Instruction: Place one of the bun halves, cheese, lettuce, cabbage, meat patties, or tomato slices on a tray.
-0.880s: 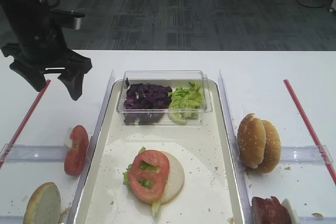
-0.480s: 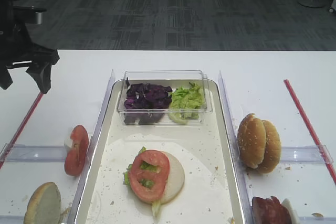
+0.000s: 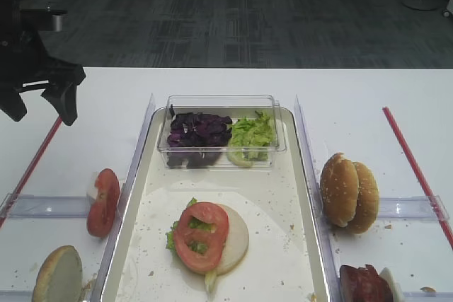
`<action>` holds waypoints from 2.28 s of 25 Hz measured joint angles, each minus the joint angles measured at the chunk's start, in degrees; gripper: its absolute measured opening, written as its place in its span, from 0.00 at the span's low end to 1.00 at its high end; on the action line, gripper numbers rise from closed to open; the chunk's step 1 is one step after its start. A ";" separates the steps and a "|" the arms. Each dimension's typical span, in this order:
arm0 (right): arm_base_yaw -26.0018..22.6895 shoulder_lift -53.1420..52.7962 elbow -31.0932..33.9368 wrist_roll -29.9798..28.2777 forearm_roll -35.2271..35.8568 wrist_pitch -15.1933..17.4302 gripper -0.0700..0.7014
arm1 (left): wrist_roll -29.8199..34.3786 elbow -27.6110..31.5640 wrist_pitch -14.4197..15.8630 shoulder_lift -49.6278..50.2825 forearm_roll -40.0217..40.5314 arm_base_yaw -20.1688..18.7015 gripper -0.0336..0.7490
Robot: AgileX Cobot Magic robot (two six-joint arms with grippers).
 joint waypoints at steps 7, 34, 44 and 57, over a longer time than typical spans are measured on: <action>0.00 0.00 0.00 0.00 0.00 0.00 0.14 | 0.87 2.30 0.11 -5.08 -0.24 0.00 0.74; 0.00 0.00 0.00 0.00 0.00 0.00 0.14 | 0.77 35.83 0.57 -45.41 -0.24 0.00 0.74; 0.00 0.00 0.00 0.00 0.00 0.00 0.14 | 0.69 50.69 -0.70 -69.73 -0.24 0.00 0.74; 0.00 0.00 0.00 0.00 0.00 0.00 0.14 | -2.01 58.39 -2.21 -95.76 0.08 0.00 0.74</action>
